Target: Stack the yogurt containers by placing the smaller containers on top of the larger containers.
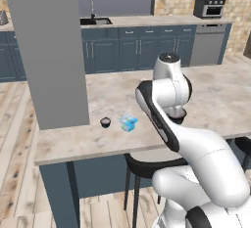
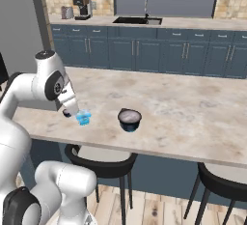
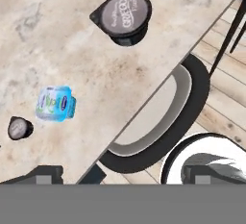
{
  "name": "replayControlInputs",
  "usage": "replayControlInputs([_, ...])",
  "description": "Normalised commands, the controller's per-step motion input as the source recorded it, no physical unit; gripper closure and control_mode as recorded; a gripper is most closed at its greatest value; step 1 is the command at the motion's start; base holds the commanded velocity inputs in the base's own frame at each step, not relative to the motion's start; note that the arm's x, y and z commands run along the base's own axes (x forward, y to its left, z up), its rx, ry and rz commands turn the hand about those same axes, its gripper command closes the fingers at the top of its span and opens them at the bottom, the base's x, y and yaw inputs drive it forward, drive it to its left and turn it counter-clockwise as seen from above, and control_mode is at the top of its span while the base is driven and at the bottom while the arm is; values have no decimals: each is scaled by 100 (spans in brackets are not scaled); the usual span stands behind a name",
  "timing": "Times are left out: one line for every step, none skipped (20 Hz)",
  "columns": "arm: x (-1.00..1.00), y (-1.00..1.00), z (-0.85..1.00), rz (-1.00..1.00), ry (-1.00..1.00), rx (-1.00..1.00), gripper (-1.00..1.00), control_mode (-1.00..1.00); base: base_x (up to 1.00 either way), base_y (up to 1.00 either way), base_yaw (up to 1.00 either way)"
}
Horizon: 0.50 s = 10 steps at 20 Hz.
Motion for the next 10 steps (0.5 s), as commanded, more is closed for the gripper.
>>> replayControlInputs([12, 0, -21, -20, 2, 13, -100, -100, 0, 0, 0])
replayControlInputs([11, 0, -21, -18, 1, 15, -100, -100, 0, 0, 0])
replayControlInputs([12, 0, -20, -15, 1, 15, -100, -100, 0, 0, 0])
replayControlInputs([11, 0, -20, -14, 0, 15, -100, -100, 0, 0, 0])
replayControlInputs([12, 0, -21, -13, 0, 16, -100, -100, 0, 0, 0])
replayControlInputs([11, 1, -22, -13, 0, 16, -100, -100, 0, 0, 0])
replayControlInputs([10, 1, -22, -12, 0, 16, -100, -100, 0, 0, 0])
replayControlInputs([11, 0, -21, -11, 0, 17, -100, -100, 0, 0, 0])
replayControlInputs([9, 0, -21, -7, 0, 20, -100, -100, 0, 0, 0])
replayControlInputs([9, 0, -21, -6, 0, 21, -100, -100, 0, 0, 0])
